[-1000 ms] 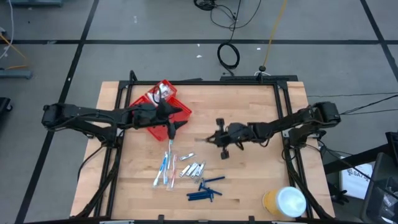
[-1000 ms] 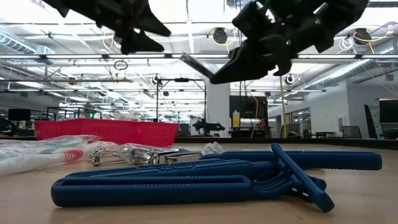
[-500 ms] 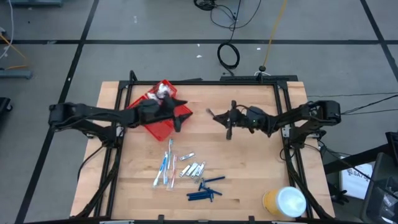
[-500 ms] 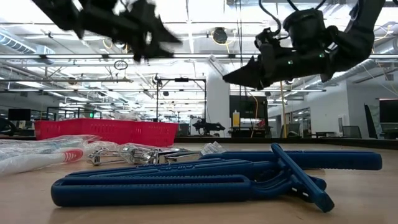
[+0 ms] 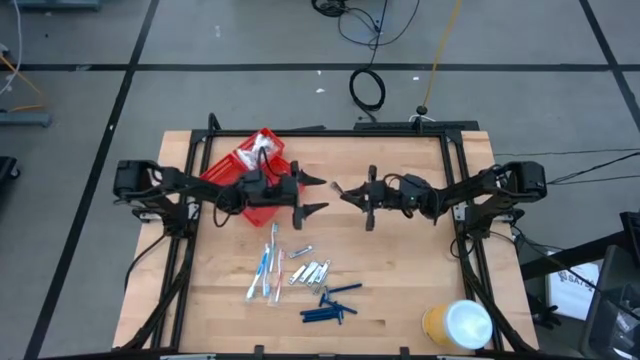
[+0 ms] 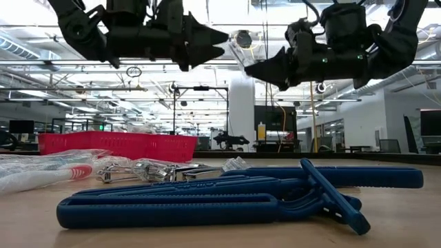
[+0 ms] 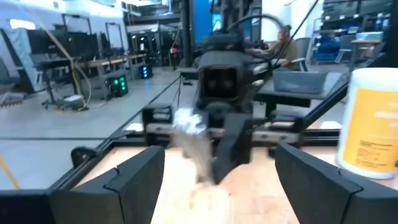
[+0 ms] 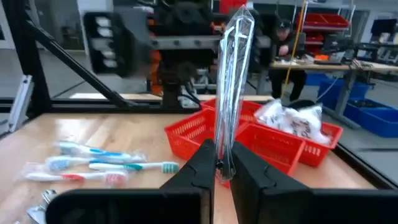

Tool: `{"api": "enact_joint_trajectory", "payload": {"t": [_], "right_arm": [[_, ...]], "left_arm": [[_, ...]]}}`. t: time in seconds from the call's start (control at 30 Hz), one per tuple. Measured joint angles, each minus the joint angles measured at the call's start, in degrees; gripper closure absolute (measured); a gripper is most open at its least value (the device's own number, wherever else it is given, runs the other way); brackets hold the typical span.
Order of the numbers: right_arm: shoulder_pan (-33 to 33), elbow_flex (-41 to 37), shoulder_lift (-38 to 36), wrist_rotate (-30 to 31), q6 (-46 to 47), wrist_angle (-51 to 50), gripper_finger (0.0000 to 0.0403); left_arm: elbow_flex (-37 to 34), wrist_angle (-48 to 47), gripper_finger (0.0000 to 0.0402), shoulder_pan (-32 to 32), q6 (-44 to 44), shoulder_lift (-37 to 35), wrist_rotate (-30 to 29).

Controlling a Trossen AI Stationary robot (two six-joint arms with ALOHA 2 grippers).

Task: Pick & Place Travel size toiletries
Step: Put the nail cutter into the horizontal left red bin

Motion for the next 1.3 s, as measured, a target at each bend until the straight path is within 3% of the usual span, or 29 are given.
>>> {"api": "enact_joint_trajectory", "payload": {"t": [0.7,0.83,1.1,1.3], "right_arm": [[2.9,3.7,0.0,0.2,-1.5,-0.9,0.0386],[2.9,3.7,0.0,0.2,-1.5,-0.9,0.0386],[2.9,3.7,0.0,0.2,-1.5,-0.9,0.0386],[2.9,3.7,0.0,0.5,-1.4,-0.9,0.0386]], "left_arm": [[3.8,-0.4,0.0111,-0.6,-4.0,1.0,-1.0],[3.8,-0.3,0.0151,-0.6,-4.0,1.0,-1.0],[3.7,-0.2,0.0276,-0.7,-7.0,1.0,-0.9],[3.7,-0.2,0.0327,-0.7,-5.7,1.0,-0.8]]}}
